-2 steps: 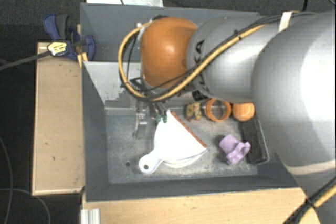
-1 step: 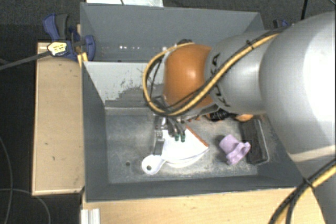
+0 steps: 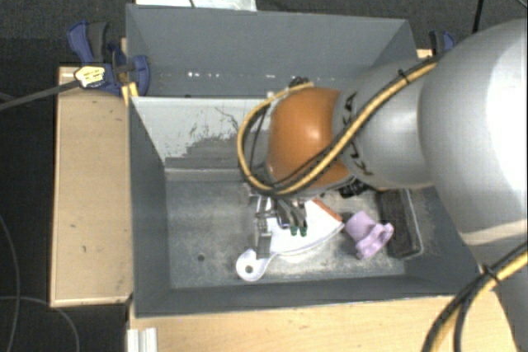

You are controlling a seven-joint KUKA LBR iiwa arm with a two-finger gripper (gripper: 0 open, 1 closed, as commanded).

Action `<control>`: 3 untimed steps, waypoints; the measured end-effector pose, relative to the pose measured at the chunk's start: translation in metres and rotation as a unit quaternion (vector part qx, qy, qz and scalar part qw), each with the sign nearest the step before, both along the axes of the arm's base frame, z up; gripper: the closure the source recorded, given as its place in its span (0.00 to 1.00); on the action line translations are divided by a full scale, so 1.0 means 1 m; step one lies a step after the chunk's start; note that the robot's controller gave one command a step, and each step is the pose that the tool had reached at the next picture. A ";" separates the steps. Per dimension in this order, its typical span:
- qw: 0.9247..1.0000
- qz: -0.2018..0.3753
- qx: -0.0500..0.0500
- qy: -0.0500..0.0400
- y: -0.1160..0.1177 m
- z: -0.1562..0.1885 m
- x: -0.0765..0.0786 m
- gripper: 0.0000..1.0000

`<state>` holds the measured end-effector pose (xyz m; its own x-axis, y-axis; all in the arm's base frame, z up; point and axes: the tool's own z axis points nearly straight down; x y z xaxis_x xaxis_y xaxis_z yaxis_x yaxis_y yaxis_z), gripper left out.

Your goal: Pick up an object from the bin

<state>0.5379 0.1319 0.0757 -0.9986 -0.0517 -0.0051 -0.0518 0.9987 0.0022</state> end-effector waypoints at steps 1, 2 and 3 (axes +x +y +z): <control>1.000 0.021 0.001 -0.001 0.002 -0.001 -0.005 0.00; 0.996 0.087 -0.001 0.002 0.019 -0.004 -0.013 0.00; 0.998 0.066 0.001 0.002 -0.018 0.023 -0.014 0.00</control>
Offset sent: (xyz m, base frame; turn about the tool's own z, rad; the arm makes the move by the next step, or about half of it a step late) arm -0.0026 0.0280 -0.0057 -0.2093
